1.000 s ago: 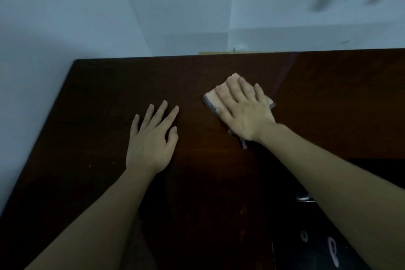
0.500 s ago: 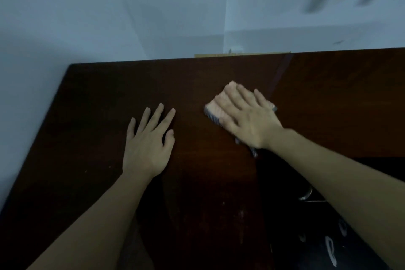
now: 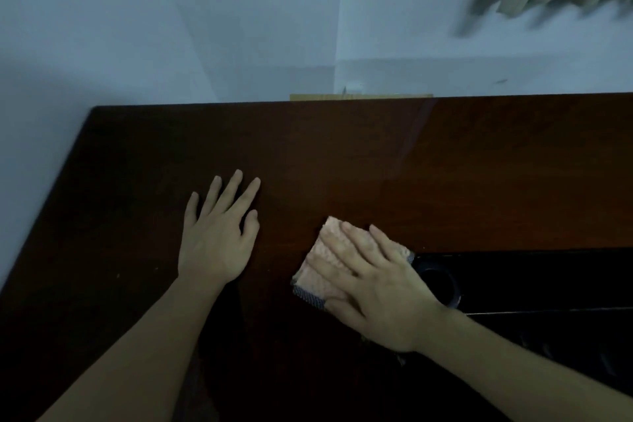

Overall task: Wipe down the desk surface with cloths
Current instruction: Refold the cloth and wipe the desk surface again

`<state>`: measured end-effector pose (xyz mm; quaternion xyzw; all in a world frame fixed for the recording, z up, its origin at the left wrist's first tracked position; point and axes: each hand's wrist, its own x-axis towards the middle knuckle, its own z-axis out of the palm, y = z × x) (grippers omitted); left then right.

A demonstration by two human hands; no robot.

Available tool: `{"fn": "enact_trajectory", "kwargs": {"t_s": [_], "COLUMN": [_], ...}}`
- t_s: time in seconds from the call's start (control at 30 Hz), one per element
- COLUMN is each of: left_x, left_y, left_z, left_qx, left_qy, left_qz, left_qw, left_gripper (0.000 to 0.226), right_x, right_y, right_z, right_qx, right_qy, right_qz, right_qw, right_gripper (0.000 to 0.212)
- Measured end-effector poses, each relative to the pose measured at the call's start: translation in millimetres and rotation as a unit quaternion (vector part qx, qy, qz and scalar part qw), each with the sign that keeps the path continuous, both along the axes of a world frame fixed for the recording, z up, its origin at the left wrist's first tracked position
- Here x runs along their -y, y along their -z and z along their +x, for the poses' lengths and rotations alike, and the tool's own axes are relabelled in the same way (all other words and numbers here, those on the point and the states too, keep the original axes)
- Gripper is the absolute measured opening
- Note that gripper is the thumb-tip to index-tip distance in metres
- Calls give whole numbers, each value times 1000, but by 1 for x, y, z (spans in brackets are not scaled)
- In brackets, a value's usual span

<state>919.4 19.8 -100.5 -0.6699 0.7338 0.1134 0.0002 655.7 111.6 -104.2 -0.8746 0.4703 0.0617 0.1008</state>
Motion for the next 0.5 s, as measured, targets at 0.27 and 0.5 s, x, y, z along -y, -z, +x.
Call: {"fn": "enact_trajectory", "kwargs": {"t_s": [0.27,0.5], "left_x": [-1,2], "left_y": [0,-4], "left_z": [-1,-2], "left_qx": [7,28], "left_qy": [-3,3], "left_qz": [-5,13], "left_qw": [1000,1000], "left_gripper": [54,55], "right_x": [128,44], "right_y": [-9,-9], "right_z": [-25,-4], "right_qx": [-34,-9], "right_qy": [184,119], "right_qz": [9,-7], "right_qw": [982,993], "right_gripper": [62,70]}}
